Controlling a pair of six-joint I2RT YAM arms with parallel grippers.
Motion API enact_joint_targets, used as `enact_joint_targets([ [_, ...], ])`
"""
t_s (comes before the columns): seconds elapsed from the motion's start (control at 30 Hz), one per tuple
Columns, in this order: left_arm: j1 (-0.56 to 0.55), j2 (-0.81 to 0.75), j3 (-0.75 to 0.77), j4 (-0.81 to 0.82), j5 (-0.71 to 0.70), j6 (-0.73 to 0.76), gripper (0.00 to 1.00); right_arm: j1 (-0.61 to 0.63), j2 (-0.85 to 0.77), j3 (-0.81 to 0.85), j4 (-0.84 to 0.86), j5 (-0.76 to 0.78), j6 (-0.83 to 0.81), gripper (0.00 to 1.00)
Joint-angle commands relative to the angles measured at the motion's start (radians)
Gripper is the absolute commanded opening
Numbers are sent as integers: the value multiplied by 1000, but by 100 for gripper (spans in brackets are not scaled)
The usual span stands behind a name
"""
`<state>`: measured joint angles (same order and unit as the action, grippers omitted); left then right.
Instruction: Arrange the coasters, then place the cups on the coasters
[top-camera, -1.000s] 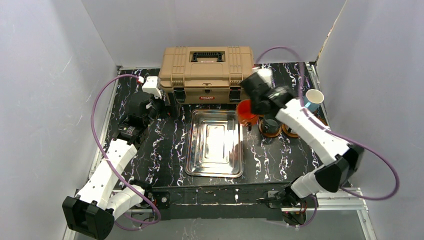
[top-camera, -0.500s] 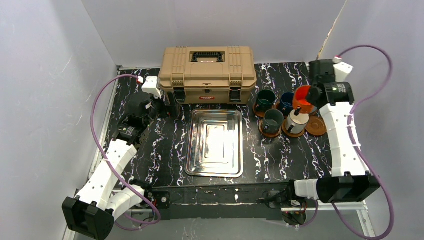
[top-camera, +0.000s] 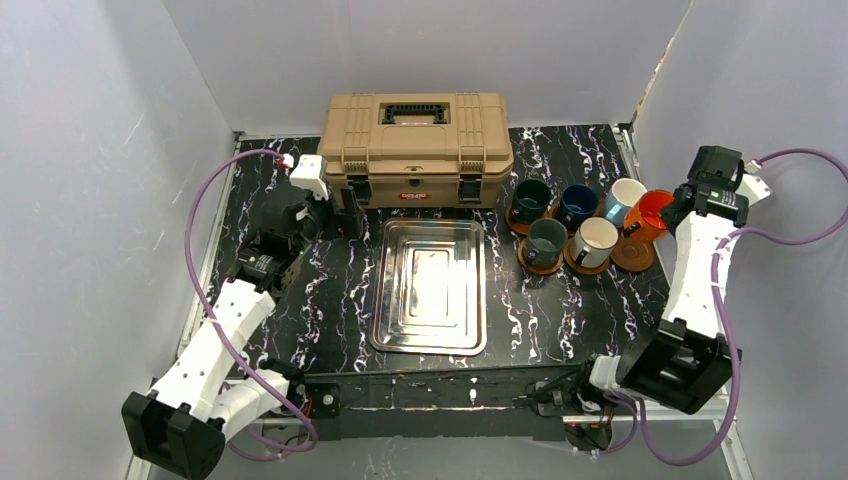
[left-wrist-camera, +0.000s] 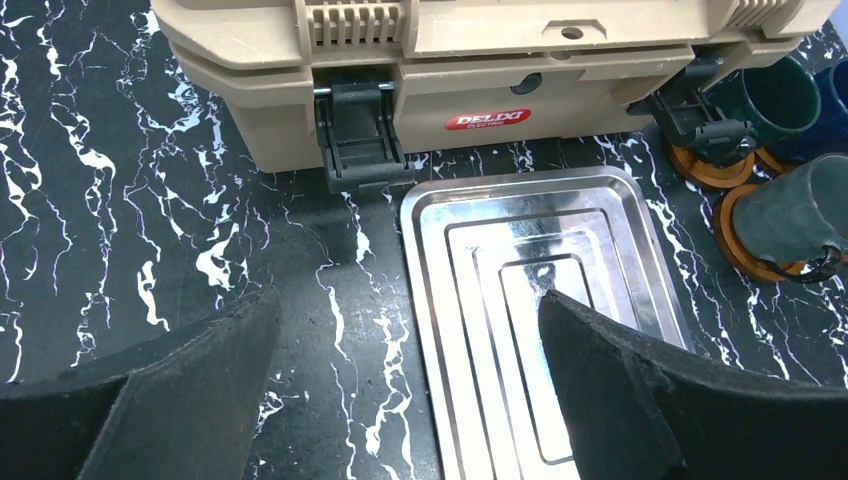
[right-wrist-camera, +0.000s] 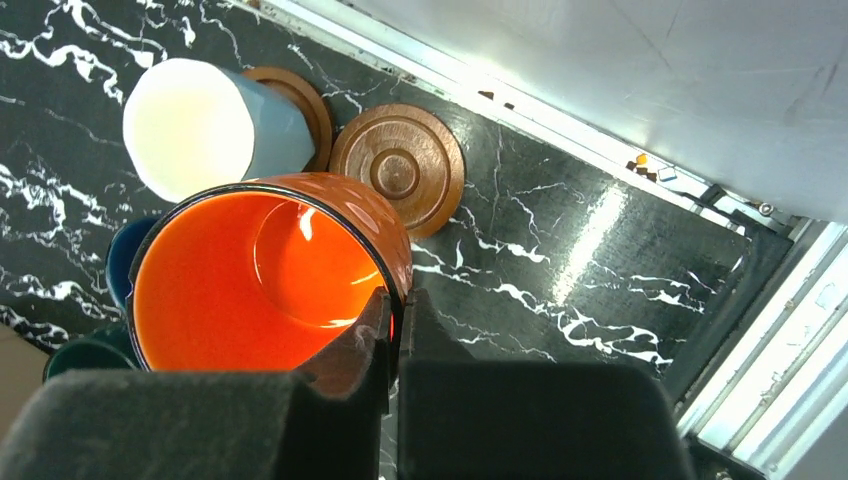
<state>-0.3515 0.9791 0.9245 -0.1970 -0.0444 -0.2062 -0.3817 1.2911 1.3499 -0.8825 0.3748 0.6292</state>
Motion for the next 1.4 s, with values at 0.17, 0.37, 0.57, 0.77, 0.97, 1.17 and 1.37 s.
enact_joint_targets([
  [0.17,-24,-2,23,-27,-39,35,98,-92,65,-55,190,-21,60,1],
  [0.37,-31,11,27,-31,-41,38,98,-96,99,-102,239,-23,19,1],
  [0.57,-32,19,28,-35,-40,42,98,-102,151,-125,263,-28,-34,1],
  [0.77,-32,25,28,-35,-38,42,98,-107,181,-132,281,-36,-88,1],
  [0.97,-39,28,28,-35,-38,44,98,-109,222,-125,288,-68,-148,1],
  [1.17,-47,29,28,-35,-39,47,98,-109,260,-115,296,-91,-197,1],
  [1.37,-52,28,28,-35,-41,49,98,-109,308,-79,283,-112,-238,1],
])
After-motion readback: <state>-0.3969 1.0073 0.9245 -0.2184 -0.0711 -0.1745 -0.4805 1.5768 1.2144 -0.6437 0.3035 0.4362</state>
